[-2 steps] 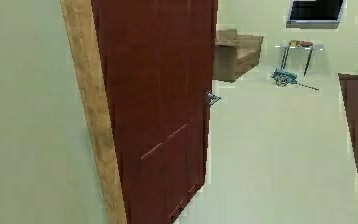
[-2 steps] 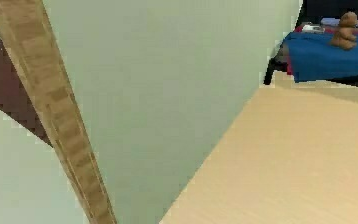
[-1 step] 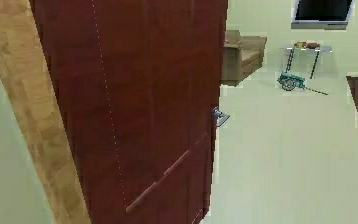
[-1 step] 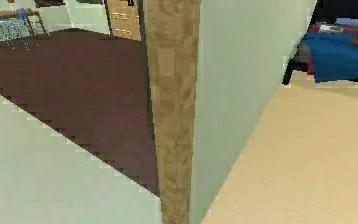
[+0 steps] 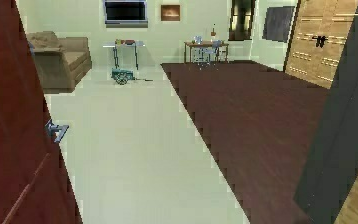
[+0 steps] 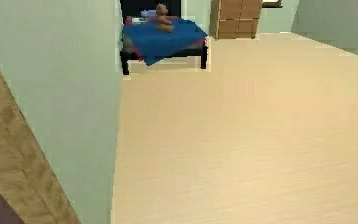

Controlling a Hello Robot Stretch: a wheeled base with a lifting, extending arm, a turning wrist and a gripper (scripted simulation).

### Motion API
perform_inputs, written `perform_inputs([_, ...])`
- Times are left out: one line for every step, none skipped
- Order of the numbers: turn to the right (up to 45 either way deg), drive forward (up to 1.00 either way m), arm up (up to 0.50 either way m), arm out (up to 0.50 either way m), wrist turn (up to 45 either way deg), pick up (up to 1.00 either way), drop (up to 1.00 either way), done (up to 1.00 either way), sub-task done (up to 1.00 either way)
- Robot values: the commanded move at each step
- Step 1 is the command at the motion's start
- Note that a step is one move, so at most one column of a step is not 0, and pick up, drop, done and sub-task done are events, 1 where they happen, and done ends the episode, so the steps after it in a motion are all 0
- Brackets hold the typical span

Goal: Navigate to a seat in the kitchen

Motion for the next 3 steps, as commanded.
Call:
perform_inputs([0.0,0.5,0.0,0.0,0.0,0.0,0.0,0.0,0.0])
perform_inputs([6.0,0.0,0.0,0.0,0.0,0.0,0.0,0.0,0.0])
perform_inputs([0.0,1.0,0.0,0.0,0.0,0.0,0.0,0.0,0.0])
